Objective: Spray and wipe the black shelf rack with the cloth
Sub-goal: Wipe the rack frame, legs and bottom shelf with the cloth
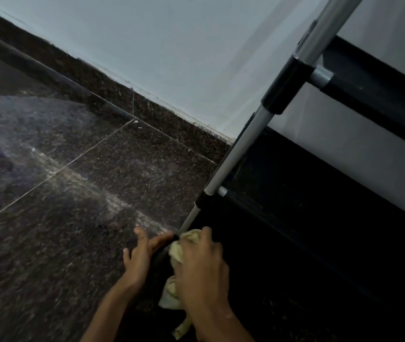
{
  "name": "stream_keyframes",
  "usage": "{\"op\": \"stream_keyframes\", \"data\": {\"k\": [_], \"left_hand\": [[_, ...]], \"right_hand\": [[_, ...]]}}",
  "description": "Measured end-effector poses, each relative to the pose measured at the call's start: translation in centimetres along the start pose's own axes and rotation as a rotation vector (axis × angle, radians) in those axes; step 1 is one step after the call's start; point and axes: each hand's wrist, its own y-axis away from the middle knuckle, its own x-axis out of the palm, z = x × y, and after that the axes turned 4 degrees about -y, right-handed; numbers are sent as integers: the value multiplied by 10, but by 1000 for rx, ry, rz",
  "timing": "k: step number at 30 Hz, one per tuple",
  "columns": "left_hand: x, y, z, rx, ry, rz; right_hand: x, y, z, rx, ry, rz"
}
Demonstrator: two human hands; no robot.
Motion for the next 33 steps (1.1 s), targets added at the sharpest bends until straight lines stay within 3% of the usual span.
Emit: {"op": "stream_keyframes", "data": {"k": [4,8,11,13,18,22,24,26,29,31,33], "left_hand": [[6,8,-5,22,-122,-84],[-1,10,-6,5,-143,2],[2,13,-9,25,-183,-59],[2,10,-8,23,-189,-45],[4,11,-7,23,-130,-43],[3,15,-12,9,-179,-42],[5,12,-9,27,-191,-57],[8,12,-12,4,-186,-100],[12,8,-6,-11,-250,-137],[13,11,-12,-23,-242,-221],[13,16,-18,-5,-179,-162]], "right_hand": [[15,-6,-2,-46,11,48],[13,-3,-14,171,30,50],[6,4,-26,300,54,65],[2,13,-26,262,42,75],[3,11,-5,-61,23,16],[-17,4,-6,76,7,-11],[-33,17,-3,34,-18,-133],[-50,39,9,-100,-72,-422],[-61,55,28,-285,-222,-696],[-62,43,34,-315,-166,-793],[-58,23,33,-221,-57,-770]]}}
